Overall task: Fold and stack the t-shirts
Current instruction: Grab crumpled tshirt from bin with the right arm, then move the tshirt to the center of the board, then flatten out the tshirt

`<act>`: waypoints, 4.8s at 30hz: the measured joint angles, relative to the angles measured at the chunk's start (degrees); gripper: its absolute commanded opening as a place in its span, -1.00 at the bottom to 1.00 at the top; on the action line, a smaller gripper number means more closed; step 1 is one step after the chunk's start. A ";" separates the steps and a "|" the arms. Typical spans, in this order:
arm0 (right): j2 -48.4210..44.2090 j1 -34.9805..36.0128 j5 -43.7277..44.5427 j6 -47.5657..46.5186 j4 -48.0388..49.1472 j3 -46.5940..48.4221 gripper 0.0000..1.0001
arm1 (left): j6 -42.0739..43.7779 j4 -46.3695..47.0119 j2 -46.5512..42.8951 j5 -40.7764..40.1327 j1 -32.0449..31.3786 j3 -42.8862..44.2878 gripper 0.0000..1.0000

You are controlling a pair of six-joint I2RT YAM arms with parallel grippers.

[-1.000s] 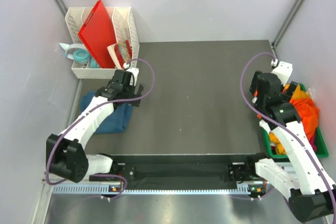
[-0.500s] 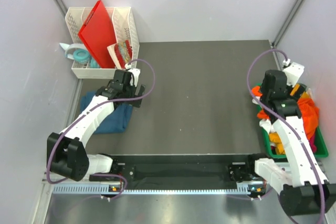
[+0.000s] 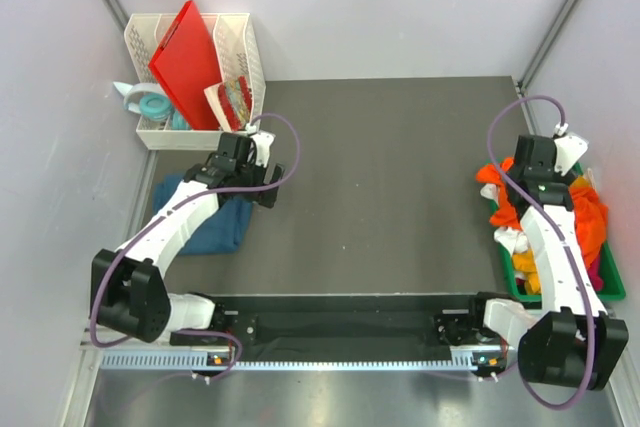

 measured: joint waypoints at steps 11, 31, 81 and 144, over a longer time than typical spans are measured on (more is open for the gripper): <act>4.46 0.00 -7.06 -0.66 4.04 -4.81 -0.10 | -0.09 0.09 2.45 2.97 0.00 0.02 0.91; 1.68 20.61 -4.98 -1.60 2.60 11.63 -1.00 | -0.35 0.02 2.45 3.13 0.00 0.09 0.89; 19.15 51.63 4.66 7.06 1.14 25.75 0.99 | -2.47 4.48 9.73 -2.36 -5.66 7.39 0.96; 30.05 22.29 -5.49 13.33 4.15 6.78 0.52 | -6.69 1.88 18.84 2.16 -3.98 18.45 -1.00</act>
